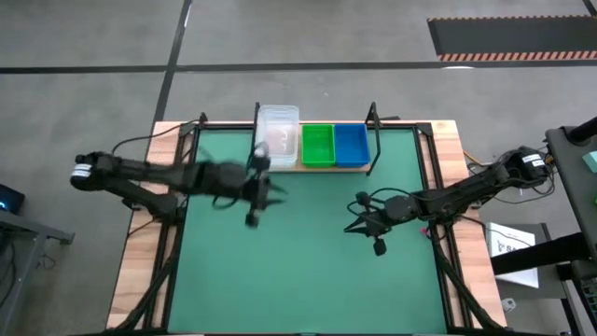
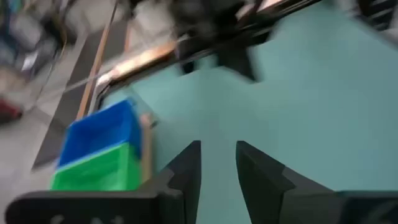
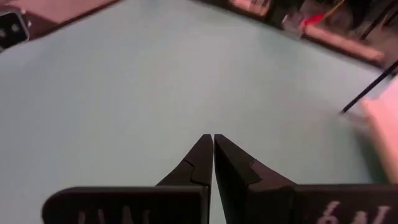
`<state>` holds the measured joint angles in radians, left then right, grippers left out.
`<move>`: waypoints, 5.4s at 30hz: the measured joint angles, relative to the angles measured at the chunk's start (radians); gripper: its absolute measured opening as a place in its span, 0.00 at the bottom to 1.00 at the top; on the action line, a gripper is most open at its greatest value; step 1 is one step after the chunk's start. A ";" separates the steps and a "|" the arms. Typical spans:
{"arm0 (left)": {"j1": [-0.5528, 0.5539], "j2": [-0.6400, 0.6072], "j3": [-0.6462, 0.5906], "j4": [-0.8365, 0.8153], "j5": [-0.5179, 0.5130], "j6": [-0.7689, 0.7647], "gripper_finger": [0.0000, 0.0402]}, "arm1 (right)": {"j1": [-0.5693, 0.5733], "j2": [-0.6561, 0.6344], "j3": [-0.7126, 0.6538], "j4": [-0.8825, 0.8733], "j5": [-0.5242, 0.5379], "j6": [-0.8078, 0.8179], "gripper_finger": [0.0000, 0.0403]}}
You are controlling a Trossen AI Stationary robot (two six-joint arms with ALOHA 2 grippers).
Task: Stack baskets on shelf by color
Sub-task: Return to Home Position
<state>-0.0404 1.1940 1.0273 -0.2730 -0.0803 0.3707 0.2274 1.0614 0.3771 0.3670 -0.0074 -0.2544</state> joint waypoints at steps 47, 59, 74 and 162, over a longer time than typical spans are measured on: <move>-0.020 -0.964 -1.018 0.703 -0.081 -0.156 0.01 | -0.416 -0.919 -0.365 0.108 -0.234 -0.192 0.02; -0.020 -0.933 -1.019 0.707 -0.081 -0.155 0.01 | -0.416 -1.056 -0.366 0.125 -0.328 -0.111 0.02; -0.020 -0.872 -1.020 0.706 -0.081 -0.154 0.01 | -0.416 -1.007 -0.366 -0.174 -0.306 0.197 0.02; -0.020 -0.284 -1.016 0.709 -0.081 -0.154 0.01 | -0.416 -1.006 -0.367 -0.310 -0.306 0.202 0.02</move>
<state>-0.0601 0.9103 0.0109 0.4356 -0.1612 0.2169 -0.1885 0.0551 0.0097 0.0570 -0.3134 -0.0522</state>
